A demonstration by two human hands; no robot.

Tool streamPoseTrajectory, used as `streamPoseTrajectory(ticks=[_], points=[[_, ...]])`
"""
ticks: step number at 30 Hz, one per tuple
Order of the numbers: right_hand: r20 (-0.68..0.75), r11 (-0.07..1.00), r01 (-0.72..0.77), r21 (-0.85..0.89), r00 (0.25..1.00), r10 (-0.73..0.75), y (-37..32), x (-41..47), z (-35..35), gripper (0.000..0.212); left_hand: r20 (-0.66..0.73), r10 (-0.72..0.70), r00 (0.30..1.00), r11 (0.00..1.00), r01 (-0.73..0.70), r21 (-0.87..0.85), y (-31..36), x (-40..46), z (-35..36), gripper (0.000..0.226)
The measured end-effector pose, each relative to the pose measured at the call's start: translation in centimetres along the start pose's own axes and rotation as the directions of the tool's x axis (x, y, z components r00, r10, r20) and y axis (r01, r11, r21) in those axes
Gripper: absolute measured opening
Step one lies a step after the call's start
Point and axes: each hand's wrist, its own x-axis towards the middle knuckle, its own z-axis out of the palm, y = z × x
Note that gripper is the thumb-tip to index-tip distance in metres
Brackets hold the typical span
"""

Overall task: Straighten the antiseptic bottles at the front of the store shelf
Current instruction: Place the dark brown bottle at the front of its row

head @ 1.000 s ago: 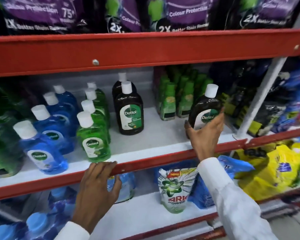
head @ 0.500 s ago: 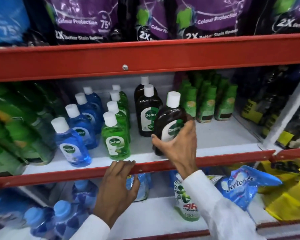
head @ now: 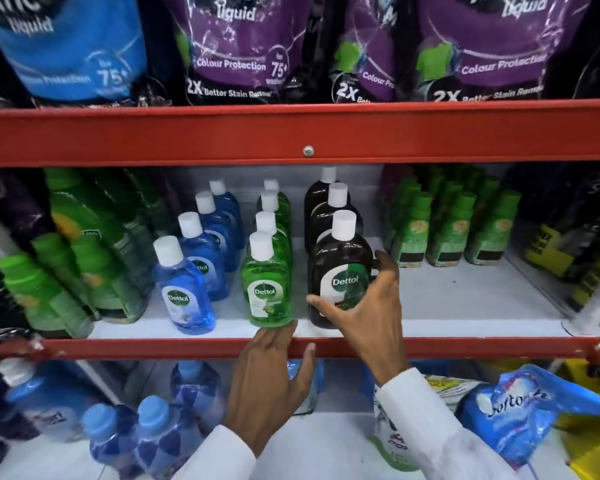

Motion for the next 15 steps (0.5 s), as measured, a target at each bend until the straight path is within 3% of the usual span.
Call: streamPoseTrajectory(ticks=[6, 10, 15], points=[[0.339, 0.999, -0.021, 0.047, 0.941, 0.004, 4.2, 1.0, -2.8, 0.09, 0.01, -0.085, 0.996, 0.988, 0.086, -0.126, 1.3, 2.2, 1.3, 0.053], [0.33, 0.996, 0.012, 0.085, 0.943, -0.039, 5.2, 1.3, -2.9, 0.06, -0.006, -0.133, 0.991, 0.974, 0.13, -0.184, 1.7, 3.4, 2.2, 0.046], [0.306, 0.995, 0.038, 0.09, 0.95, -0.064, 5.6, 1.4, -2.5, 0.044, -0.008, -0.205, 0.979, 0.956, 0.198, -0.215, 1.4, 4.2, 2.7, 0.04]])
